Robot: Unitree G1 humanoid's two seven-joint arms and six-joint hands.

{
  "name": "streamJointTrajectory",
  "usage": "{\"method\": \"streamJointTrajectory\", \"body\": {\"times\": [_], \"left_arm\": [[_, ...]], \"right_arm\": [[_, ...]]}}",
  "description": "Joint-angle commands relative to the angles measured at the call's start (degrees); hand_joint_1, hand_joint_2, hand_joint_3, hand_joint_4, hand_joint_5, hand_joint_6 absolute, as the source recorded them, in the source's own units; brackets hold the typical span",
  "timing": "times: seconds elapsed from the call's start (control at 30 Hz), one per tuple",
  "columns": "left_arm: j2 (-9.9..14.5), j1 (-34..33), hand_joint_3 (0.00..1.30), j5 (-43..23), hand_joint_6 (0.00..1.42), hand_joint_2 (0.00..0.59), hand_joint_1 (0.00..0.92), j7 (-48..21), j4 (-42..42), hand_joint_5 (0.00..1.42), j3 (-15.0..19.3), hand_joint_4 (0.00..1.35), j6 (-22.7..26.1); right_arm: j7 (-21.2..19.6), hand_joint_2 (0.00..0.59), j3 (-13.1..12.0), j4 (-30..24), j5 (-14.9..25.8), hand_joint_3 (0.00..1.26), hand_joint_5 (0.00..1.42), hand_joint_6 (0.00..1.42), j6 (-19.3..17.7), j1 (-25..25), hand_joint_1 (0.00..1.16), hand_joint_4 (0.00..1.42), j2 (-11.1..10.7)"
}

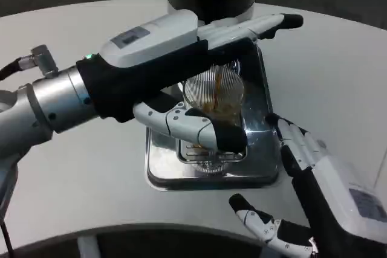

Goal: Grasp the cup under the faucet to collect the drink, then remove the cup.

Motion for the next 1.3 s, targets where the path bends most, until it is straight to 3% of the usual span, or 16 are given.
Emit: {"method": "streamJointTrajectory", "body": {"times": [0.03,0.5,0.7,0.87,1.13,1.3], "left_arm": [[1.0,1.5,0.00,0.7,0.06,0.098,0.000,-0.6,-1.3,0.07,-1.0,0.00,0.4],[1.8,2.3,0.00,0.2,0.06,0.098,0.000,-0.6,-2.6,0.07,-1.0,0.00,1.9],[2.5,3.0,0.00,-0.1,0.06,0.098,0.000,-0.5,-3.5,0.07,-0.8,0.00,2.3],[3.0,3.7,0.00,-0.3,0.05,0.098,0.000,-0.5,-3.9,0.07,-0.5,0.00,2.6],[3.7,4.3,0.00,-0.5,0.04,0.099,0.000,-0.4,-4.0,0.07,0.1,0.00,2.9],[3.8,4.4,0.00,-0.3,0.04,0.099,0.000,-0.4,-3.7,0.07,0.1,0.00,2.7]], "right_arm": [[-2.5,0.257,0.1,3.2,4.4,0.00,0.00,0.00,3.5,-3.3,0.56,0.00,2.4],[-7.6,0.214,-0.6,14.9,14.1,0.00,0.00,0.00,10.1,-15.3,0.62,0.00,0.9],[-9.9,0.218,0.6,20.0,17.0,0.00,0.00,0.00,13.6,-21.2,0.62,0.00,2.1],[-13.4,0.216,0.9,26.2,20.3,0.00,0.00,0.00,12.4,-24.8,0.63,0.00,1.7],[-17.1,0.215,2.1,31.4,22.7,0.00,0.00,0.00,11.5,-29.1,0.64,0.00,0.9],[-19.5,0.202,2.2,34.8,24.0,0.00,0.00,0.00,11.4,-32.7,0.69,0.00,1.6]]}}
